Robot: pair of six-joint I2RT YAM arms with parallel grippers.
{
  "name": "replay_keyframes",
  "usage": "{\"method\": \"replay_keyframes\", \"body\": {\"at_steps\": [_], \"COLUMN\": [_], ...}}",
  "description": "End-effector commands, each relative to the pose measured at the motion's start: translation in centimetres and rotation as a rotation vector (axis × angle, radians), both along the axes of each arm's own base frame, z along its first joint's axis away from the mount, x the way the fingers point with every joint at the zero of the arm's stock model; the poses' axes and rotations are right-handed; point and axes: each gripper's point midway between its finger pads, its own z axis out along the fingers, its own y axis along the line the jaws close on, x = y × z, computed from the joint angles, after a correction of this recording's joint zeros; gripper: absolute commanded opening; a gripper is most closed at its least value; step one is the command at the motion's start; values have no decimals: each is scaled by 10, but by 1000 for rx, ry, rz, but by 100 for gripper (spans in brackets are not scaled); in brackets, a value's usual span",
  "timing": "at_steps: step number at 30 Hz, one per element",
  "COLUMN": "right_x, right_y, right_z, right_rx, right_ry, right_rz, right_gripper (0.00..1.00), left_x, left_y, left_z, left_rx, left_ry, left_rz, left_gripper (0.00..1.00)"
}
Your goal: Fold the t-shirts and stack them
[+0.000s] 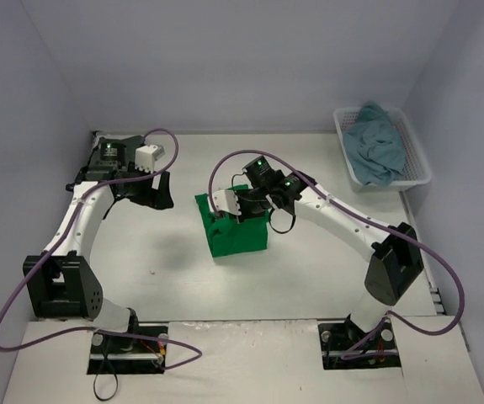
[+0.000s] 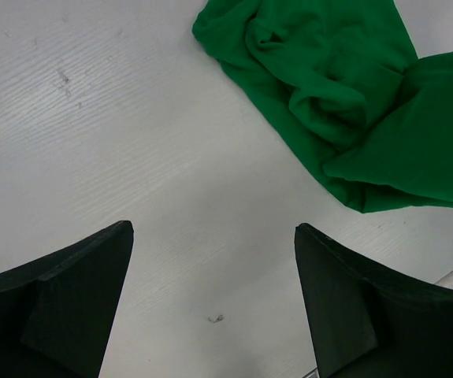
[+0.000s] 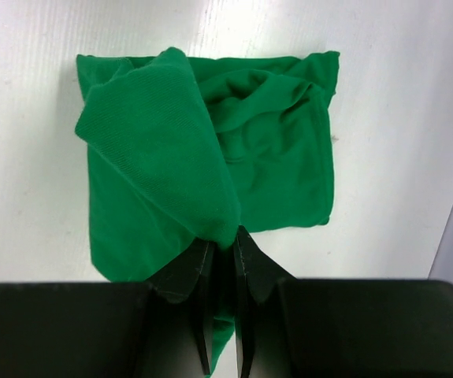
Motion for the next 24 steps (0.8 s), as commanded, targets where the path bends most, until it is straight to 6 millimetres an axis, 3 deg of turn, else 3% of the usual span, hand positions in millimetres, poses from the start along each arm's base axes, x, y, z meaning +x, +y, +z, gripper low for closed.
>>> {"method": "replay_keyframes", "body": {"at_steps": [1, 10, 16, 22, 24], "right_x": [19, 55, 82, 99, 104], "right_y": [19, 33, 35, 35, 32], "right_z": [31, 23, -11, -24, -27], "right_rx": [81, 78, 42, 39, 40], "right_ry": [-77, -93, -57, -45, -40], "right_rz": [51, 73, 71, 69, 61], "right_gripper": [0, 0, 0, 0, 0], "left_x": [19, 69, 89, 112, 117], "left_y": [-10, -48, -83, -104, -109], "left_z": [19, 8, -9, -38, -57], "left_rx": [-42, -33, -67, -37, -12], "left_ry": [-46, -98, -55, -45, -14], "left_rz": [-34, -111, -174, -198, -196], "left_gripper": [77, 77, 77, 77, 78]}}
